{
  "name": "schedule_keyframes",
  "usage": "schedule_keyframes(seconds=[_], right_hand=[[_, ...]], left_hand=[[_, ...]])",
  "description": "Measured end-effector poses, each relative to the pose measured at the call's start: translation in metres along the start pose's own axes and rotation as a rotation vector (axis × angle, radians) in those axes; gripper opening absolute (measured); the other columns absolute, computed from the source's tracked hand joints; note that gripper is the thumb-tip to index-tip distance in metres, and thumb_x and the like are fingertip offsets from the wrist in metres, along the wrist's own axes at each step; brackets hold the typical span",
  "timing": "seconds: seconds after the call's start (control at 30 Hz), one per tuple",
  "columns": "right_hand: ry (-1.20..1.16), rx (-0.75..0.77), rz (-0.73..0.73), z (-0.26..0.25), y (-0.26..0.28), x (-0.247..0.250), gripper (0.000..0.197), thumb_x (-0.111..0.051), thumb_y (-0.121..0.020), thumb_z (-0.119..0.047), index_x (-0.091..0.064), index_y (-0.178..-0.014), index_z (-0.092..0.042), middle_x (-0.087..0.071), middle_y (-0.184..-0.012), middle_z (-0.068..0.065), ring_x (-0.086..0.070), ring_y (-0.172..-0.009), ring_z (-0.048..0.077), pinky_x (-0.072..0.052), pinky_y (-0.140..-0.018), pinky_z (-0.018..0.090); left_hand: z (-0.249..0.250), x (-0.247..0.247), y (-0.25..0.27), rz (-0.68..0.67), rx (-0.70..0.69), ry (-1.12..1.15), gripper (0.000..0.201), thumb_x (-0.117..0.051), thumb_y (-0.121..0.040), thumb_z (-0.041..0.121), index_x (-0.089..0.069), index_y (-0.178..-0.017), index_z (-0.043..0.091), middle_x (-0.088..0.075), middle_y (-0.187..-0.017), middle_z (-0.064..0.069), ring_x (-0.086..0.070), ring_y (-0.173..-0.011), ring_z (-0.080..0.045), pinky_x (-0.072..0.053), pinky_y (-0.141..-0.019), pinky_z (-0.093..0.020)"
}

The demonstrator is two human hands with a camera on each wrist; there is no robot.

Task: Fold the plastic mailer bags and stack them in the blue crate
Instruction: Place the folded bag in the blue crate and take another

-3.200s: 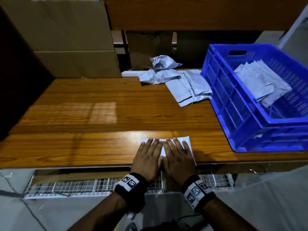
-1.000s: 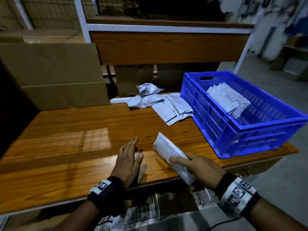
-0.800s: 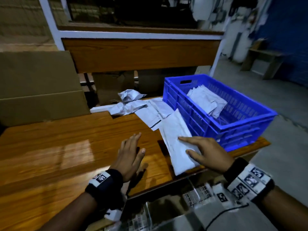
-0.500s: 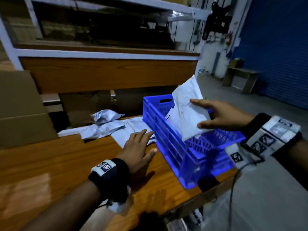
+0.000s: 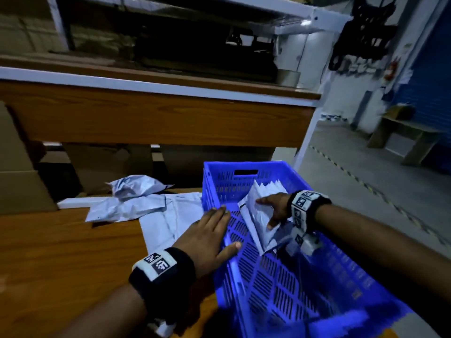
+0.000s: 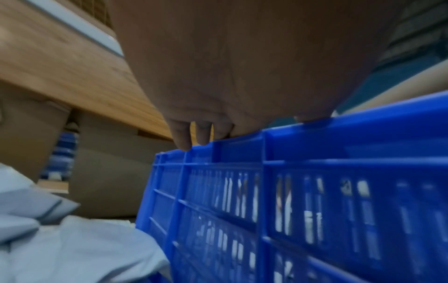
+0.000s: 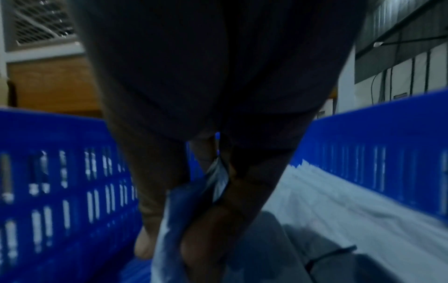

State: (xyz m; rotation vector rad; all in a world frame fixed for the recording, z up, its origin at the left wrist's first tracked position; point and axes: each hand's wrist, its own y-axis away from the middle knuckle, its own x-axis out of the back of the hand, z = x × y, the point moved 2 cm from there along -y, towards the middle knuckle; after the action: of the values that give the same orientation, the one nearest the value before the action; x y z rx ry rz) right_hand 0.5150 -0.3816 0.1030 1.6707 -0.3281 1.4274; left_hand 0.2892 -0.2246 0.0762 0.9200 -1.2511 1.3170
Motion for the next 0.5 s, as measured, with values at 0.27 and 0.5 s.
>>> schedule_keyframes(seconds=[0.27,0.5], right_hand=[[0.024,0.034,-0.044,0.001,-0.039,-0.019,0.109,-0.077,-0.078,-0.047,-0.005,-0.156,-0.021,-0.016,-0.161,0.009,-0.02,-0.147,0.026,-0.02,-0.116,0.036],[-0.019,-0.004,0.115,-0.001,0.012,0.01,0.102,-0.076,-0.078,-0.049,-0.013,-0.155,-0.027,-0.006,-0.162,0.013,-0.014,-0.148,0.027,-0.021,-0.114,0.034]], left_hand=[[0.002,0.0,0.002,-0.049,0.029,0.016,0.101,0.002,-0.076,0.079,-0.006,-0.154,0.015,0.001,-0.162,-0.003,0.002,-0.148,-0.018,-0.006,-0.12,-0.033],[-0.032,-0.004,0.02,-0.034,0.007,0.164,0.098,-0.006,-0.077,0.084,-0.006,-0.154,0.023,-0.006,-0.162,0.001,-0.006,-0.147,-0.012,-0.012,-0.119,-0.03]])
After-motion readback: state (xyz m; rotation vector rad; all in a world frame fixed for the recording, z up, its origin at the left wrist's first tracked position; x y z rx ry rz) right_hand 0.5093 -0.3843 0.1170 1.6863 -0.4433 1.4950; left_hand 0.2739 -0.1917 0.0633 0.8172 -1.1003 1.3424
